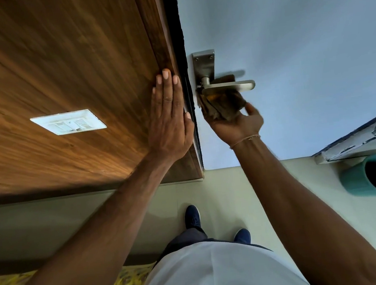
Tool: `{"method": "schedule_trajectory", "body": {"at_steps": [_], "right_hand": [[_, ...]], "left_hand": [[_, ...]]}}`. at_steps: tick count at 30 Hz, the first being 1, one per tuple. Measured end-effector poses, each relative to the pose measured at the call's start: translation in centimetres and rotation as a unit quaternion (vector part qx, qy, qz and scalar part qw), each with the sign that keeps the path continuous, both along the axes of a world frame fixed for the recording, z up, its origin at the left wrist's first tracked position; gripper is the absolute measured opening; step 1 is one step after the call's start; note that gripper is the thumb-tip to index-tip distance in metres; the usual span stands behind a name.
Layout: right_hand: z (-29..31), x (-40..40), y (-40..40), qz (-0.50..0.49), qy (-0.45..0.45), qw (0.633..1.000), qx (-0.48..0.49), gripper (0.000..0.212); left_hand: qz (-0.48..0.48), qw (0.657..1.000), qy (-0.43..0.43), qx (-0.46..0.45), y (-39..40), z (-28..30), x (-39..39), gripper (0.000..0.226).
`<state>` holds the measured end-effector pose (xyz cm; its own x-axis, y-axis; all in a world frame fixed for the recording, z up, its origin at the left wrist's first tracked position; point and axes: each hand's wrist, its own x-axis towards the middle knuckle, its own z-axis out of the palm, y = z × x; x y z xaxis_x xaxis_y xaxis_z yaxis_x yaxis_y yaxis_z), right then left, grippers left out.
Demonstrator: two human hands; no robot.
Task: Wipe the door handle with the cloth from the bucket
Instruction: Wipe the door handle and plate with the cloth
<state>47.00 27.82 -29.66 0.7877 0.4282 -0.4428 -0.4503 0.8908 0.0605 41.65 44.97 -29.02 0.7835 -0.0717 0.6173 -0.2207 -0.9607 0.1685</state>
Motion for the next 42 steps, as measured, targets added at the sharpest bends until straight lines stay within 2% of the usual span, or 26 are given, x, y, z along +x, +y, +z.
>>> {"method": "schedule_trajectory", "body": {"at_steps": [3,7,12,16,19,24,27,29,32,35,38,42], "right_hand": [[-0.6,0.2,-0.2,0.015,0.025,1.000,-0.008,0.064],[-1.0,1.4,-1.4,-0.025,0.033,0.999,-0.022,0.058],[1.2,2.1,1.4,-0.008,0.036,0.999,0.005,0.068],[0.4,3.0,-1.5,-0.046,0.022,0.999,-0.008,0.060],[0.9,2.9,-0.8,-0.072,0.012,0.997,-0.002,0.058],[2.0,2.9,-0.2,-0.063,0.030,0.997,-0.027,0.050],[2.5,3.4,-3.0,-0.111,0.036,0.993,-0.005,0.069],[2.6,3.4,-3.1,-0.127,0.039,0.991,0.003,0.068],[2.8,2.9,-0.1,-0.105,0.044,0.992,-0.056,0.047],[3.6,2.7,0.8,-0.086,0.047,0.993,-0.070,0.049],[3.4,3.3,-1.7,-0.096,0.068,0.989,-0.088,0.053],[2.8,4.3,-3.0,-0.076,0.000,0.977,-0.197,0.042]], "left_hand": [[0.000,1.000,-0.002,-0.003,-0.1,0.0,-0.1,0.072],[-0.002,1.000,-0.001,0.002,0.2,0.0,-0.1,0.071],[0.005,1.000,-0.012,0.001,-0.2,-0.2,0.0,0.072],[0.003,1.000,-0.012,0.000,0.0,-0.3,0.1,0.073],[0.006,1.000,-0.020,0.004,-0.1,-0.3,0.2,0.073],[0.017,1.000,-0.019,0.000,-0.4,-0.5,0.3,0.079],[0.019,1.000,-0.022,0.004,-0.1,-0.5,0.2,0.082],[0.020,0.999,-0.022,0.011,0.0,-0.5,0.2,0.082],[0.027,0.999,-0.020,0.012,-0.3,-0.5,0.2,0.082],[0.027,0.999,-0.016,0.011,-0.2,-0.4,0.1,0.083],[0.022,0.999,-0.020,0.012,-0.1,-0.4,0.1,0.082],[0.020,1.000,-0.021,0.007,-0.3,-0.3,-0.1,0.079]]}}
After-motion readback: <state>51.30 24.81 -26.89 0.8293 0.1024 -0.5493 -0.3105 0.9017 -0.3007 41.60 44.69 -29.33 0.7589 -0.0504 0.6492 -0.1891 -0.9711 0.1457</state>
